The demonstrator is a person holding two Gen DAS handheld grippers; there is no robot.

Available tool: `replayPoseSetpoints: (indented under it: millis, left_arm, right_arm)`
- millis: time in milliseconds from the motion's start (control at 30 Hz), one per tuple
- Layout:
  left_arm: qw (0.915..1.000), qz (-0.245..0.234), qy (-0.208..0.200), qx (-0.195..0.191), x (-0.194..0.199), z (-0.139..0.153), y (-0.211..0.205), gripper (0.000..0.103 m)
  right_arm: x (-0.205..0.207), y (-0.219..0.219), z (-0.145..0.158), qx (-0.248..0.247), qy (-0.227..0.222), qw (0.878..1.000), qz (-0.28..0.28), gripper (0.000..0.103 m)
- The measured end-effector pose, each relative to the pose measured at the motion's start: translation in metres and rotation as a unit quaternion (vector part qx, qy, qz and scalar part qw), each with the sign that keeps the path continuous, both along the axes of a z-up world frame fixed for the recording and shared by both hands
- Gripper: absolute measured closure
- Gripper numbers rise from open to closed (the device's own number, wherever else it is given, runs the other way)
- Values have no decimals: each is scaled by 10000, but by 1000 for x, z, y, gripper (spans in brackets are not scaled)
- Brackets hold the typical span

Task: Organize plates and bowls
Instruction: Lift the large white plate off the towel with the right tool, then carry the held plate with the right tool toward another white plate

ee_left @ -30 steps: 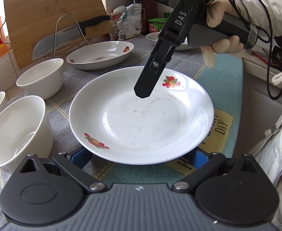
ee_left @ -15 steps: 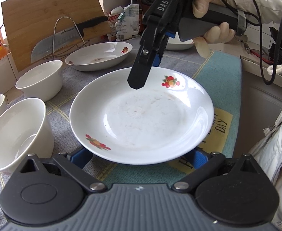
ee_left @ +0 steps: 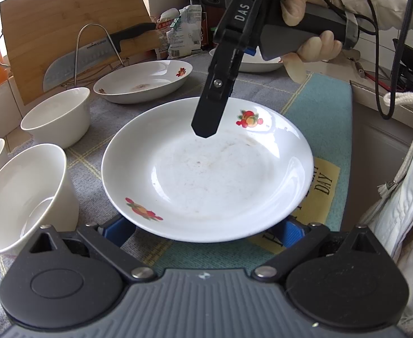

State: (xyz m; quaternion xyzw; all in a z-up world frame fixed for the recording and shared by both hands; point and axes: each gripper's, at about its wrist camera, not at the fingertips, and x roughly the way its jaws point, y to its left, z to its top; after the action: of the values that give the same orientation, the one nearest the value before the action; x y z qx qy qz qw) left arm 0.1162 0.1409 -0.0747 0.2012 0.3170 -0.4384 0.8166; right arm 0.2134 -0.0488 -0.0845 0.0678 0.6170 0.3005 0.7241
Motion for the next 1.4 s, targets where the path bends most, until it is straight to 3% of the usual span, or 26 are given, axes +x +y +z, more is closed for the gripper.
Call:
replayPoseSetpoints:
  millis: [700, 1400]
  left_arm:
    - [10000, 78, 2, 0, -3, 16, -17, 2]
    - [10000, -9, -25, -65, 5, 21, -110, 2]
  right_arm:
    - [-6, -14, 15, 7, -123, 9999, 47, 0]
    - [-15, -112, 34, 35, -350, 9993, -101, 0]
